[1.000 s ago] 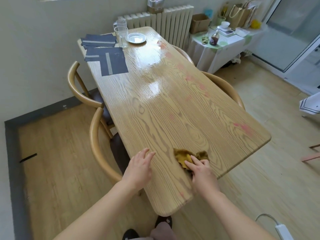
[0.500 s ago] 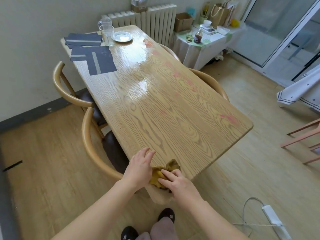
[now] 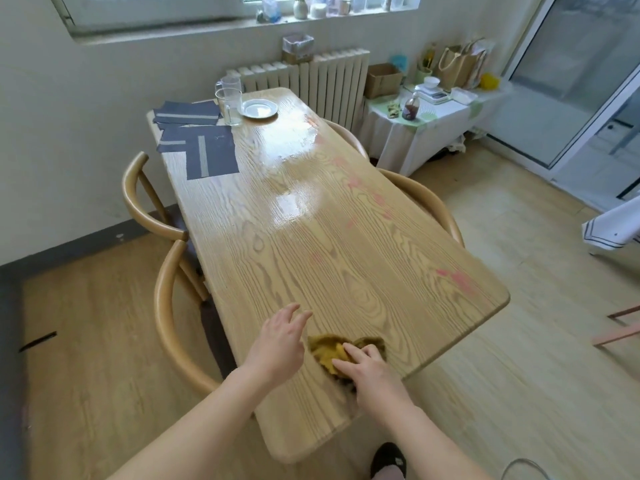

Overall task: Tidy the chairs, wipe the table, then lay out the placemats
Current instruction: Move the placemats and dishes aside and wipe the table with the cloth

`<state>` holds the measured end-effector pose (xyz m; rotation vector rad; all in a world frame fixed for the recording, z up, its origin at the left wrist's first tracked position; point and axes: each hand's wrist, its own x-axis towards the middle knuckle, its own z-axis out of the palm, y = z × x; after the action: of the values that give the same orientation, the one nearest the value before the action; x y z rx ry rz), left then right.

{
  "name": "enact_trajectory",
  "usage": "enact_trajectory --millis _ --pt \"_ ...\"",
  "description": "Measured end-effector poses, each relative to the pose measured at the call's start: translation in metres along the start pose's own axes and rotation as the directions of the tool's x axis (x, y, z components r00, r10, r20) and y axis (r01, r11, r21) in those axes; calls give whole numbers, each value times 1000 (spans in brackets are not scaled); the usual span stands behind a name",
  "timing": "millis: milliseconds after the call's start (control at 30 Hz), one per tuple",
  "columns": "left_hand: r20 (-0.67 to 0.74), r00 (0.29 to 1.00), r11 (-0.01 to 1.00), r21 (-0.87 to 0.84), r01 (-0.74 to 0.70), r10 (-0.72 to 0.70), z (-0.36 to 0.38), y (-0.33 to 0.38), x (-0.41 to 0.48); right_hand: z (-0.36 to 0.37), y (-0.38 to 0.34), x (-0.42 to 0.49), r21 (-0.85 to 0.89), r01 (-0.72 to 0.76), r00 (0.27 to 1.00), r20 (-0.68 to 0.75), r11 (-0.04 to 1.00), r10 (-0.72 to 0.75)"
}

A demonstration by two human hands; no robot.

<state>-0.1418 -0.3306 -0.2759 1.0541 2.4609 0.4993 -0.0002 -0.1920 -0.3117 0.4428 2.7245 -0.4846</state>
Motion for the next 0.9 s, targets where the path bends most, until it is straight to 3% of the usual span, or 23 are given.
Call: enact_trajectory --millis 133,400,533,633,767,900 --pt "-36 998 998 38 49 -47 14 48 35 -20 52 10 -33 73 997 21 997 -72" --pt "-4 998 996 68 55 -55 52 132 112 -70 202 31 -2 -99 993 -59 995 99" --pt "-4 996 993 69 90 -90 65 150 125 -80 232 40 21 -165 981 -100 986 167" --pt "-17 992 991 54 124 -123 72 163 136 -80 231 41 9 -92 992 -85 996 93" --pt "-35 990 988 58 140 -138 79 175 149 -81 228 33 -51 138 990 9 989 -138" --pt "-23 989 989 36 145 -144 81 181 161 -83 249 39 -72 194 980 -42 978 -197"
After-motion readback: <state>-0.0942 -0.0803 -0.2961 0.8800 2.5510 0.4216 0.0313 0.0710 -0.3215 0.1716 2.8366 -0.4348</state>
